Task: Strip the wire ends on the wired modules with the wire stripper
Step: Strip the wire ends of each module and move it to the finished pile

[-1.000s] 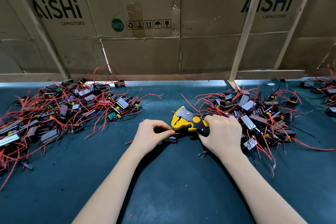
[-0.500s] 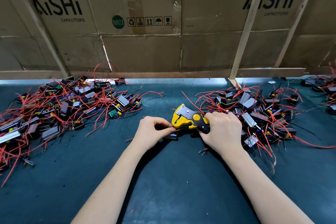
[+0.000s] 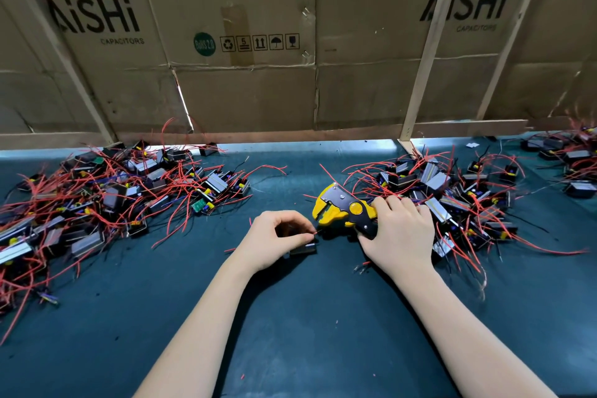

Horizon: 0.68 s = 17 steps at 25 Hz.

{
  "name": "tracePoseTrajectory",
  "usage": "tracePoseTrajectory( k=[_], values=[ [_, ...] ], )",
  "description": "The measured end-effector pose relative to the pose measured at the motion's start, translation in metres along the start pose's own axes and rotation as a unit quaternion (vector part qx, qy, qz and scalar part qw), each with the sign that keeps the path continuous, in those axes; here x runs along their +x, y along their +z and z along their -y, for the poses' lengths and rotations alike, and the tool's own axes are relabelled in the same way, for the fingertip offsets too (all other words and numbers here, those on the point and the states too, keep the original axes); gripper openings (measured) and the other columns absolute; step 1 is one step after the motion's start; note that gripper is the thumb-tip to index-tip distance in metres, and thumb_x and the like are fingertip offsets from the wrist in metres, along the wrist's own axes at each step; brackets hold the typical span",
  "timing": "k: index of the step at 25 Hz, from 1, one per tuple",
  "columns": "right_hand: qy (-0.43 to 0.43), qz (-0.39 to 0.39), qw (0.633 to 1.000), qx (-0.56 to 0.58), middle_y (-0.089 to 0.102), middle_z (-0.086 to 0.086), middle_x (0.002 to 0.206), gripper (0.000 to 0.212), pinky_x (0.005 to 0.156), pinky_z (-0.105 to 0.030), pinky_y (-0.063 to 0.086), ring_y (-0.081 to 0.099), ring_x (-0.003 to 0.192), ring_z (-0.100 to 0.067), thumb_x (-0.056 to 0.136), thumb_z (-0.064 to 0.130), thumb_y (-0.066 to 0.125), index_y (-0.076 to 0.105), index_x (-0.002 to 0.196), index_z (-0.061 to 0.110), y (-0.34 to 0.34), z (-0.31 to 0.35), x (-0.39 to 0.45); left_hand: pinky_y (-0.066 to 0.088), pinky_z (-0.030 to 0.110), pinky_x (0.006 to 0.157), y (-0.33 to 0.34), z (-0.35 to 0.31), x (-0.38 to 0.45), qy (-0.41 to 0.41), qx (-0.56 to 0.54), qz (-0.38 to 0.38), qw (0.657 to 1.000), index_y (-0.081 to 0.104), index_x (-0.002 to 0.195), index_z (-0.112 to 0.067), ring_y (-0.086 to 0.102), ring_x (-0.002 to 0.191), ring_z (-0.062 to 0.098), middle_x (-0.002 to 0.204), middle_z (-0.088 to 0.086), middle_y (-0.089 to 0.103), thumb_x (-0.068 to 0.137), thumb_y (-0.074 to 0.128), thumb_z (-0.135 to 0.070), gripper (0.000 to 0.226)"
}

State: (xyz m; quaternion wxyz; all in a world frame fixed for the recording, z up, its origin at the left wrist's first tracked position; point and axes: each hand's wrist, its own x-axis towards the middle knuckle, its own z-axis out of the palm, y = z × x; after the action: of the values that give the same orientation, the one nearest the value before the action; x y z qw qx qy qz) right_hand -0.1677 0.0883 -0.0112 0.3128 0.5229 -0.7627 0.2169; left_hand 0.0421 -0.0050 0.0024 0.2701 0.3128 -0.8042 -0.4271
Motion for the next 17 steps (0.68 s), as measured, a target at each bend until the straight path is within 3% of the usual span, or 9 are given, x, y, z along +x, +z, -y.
tracePoseTrajectory(
  k=[6, 12, 17],
  values=[
    [0.000, 0.010, 1.000, 0.011, 0.062, -0.007, 0.073, 0.040, 0.065, -0.038, 0.039, 0.060, 0.072, -0.032, 0.057, 0.039, 0.083, 0.061, 0.076, 0.012, 0.0050, -0.0048, -0.0006, 0.043, 0.010, 0.061, 0.0014, 0.0036, 0.0008, 0.011, -0.021, -0.034, 0.999, 0.076, 0.080, -0.017, 0.058, 0.061, -0.004, 0.070, -0.016, 0.069, 0.080, 0.078, -0.010, 0.008],
    [0.014, 0.006, 1.000, 0.014, 0.062, -0.007, 0.071, 0.039, 0.064, -0.037, 0.038, 0.060, 0.070, -0.032, 0.057, 0.037, 0.085, 0.061, 0.075, 0.011, 0.0062, -0.0034, 0.0014, 0.048, 0.023, 0.068, -0.0036, 0.0087, 0.0015, 0.026, -0.075, -0.014, 0.997, 0.074, 0.081, -0.021, 0.059, 0.068, 0.011, 0.075, -0.005, 0.069, 0.082, 0.077, -0.014, 0.007],
    [0.011, 0.020, 1.000, 0.017, 0.063, -0.008, 0.074, 0.041, 0.066, -0.039, 0.040, 0.060, 0.074, -0.033, 0.057, 0.039, 0.085, 0.063, 0.078, 0.011, 0.0049, -0.0019, 0.0025, 0.049, 0.019, 0.071, -0.0067, 0.0090, -0.0003, 0.014, -0.152, -0.044, 0.987, 0.074, 0.082, -0.019, 0.060, 0.073, 0.011, 0.078, -0.005, 0.069, 0.082, 0.076, -0.016, 0.004]
  ],
)
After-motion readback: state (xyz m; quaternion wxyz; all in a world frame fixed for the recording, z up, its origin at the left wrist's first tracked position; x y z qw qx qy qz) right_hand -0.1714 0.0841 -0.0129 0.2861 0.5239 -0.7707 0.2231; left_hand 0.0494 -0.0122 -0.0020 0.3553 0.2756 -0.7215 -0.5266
